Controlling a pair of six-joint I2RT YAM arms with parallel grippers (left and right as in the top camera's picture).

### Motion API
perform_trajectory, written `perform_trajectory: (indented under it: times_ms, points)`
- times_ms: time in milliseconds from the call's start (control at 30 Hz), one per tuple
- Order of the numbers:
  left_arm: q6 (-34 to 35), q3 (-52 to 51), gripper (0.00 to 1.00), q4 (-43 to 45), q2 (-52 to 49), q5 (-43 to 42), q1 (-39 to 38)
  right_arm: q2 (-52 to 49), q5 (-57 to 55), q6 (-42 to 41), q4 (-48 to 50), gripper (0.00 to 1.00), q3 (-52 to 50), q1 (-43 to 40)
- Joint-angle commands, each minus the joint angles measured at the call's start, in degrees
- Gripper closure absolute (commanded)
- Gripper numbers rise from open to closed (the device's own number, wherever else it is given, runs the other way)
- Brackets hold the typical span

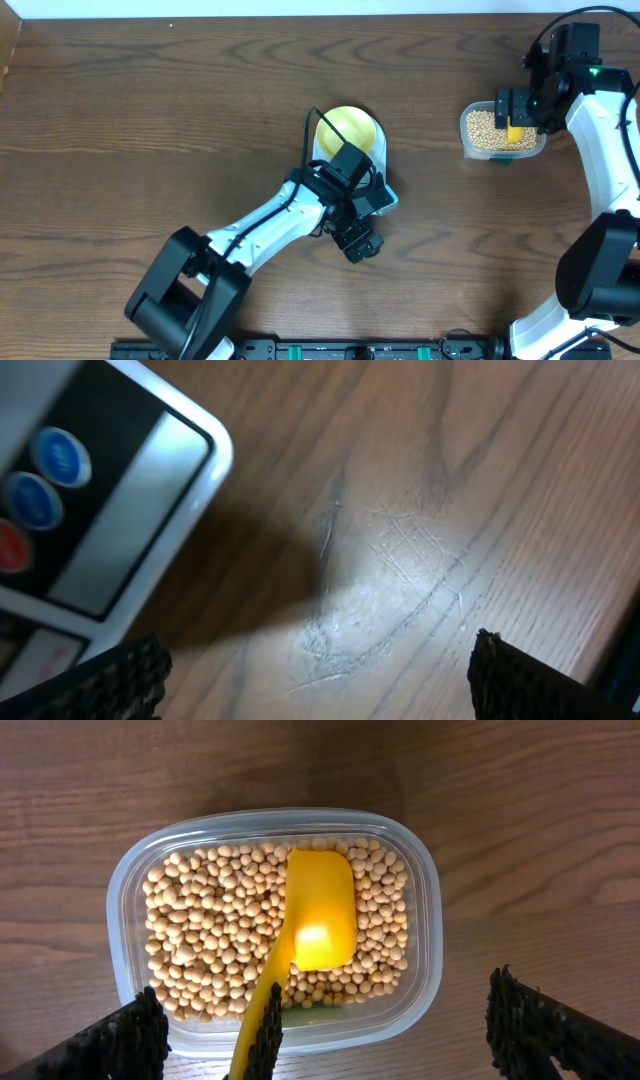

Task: Scoop item into bowl and weigh 50g on scale

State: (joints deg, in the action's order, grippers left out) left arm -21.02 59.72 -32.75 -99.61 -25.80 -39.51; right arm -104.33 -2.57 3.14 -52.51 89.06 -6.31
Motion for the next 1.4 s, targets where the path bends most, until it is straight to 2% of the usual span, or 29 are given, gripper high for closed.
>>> perform_trajectory:
  times_ms: [0,200,367,767,1200,1367]
  points:
    - [-1.36,2.36,0.03,-1.31,-1.70,-0.79,-0.33,-0.15,-0.46,-0.31,0.04,0.01,-0.20,-0.39]
    - [-4.24,2.67,0.02,0.48,-4.39,-0.28,-0.33,-0.15,-0.46,-0.31,0.04,0.01,-0.20,-0.39]
    - [-4.24,3.21,0.02,4.20,-4.63,3.34,-0.33,-0.15,-0.46,-0.31,0.02,0.01,-0.20,-0.42]
    - [-4.22,3.85,0.02,5.92,-7.58,3.87,2.08,-0.15,-0.46,-0.31,0.04,0.01,-0.20,-0.39]
    - [-4.22,4.42,0.02,2.60,-9.27,0.94,2.10,-0.15,-0.46,-0.31,0.04,0.01,-0.20,-0.39]
    - [-4.22,8.17,0.02,-3.63,-9.27,-0.83,2.10,-0.15,-0.46,-0.31,0.04,0.01,-0.20,-0.39]
